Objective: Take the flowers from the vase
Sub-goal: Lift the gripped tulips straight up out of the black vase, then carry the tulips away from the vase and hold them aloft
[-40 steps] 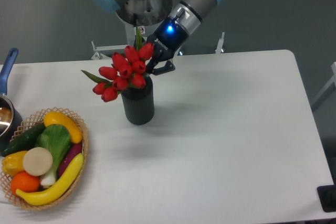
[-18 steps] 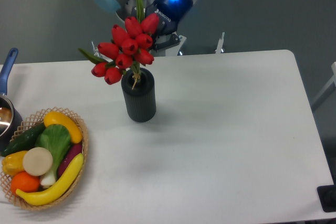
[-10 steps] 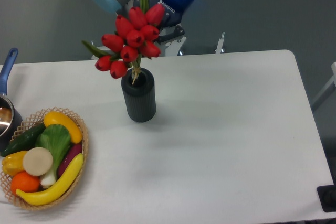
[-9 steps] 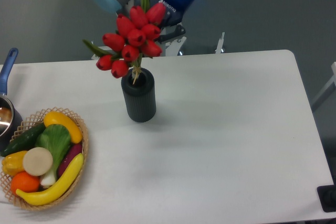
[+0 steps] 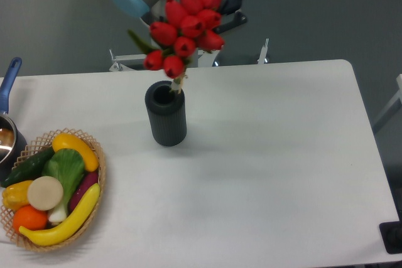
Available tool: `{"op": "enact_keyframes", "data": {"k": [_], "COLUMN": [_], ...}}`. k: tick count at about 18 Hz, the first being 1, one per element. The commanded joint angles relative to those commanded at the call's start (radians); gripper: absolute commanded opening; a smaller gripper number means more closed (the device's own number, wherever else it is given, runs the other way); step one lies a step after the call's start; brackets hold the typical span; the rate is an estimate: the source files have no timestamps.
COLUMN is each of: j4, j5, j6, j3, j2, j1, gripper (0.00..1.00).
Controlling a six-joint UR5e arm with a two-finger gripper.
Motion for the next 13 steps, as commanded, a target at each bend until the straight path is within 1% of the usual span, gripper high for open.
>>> {"op": "enact_keyframes", "data": {"k": [4, 6, 7, 9, 12, 13], "j4": [0.005, 0.005, 0.005, 0.012, 0.021, 0.020], "j5": [0.009, 0.021, 0.052, 0.154, 0.305, 0.351], "j6": [0.090, 0.142, 0.176, 0.244, 0.310, 0.349], "j3": [-0.003, -0.006, -0.005, -0.003, 0.003, 0.014], "j2": [-0.015, -0.041, -0.055, -0.069, -0.107, -0.127], "j1": [0.106, 0.135, 0.144, 0.184, 0.209, 0.223], "gripper": [0.19, 0.19, 0.19, 0.19, 0.19, 0.19]}}
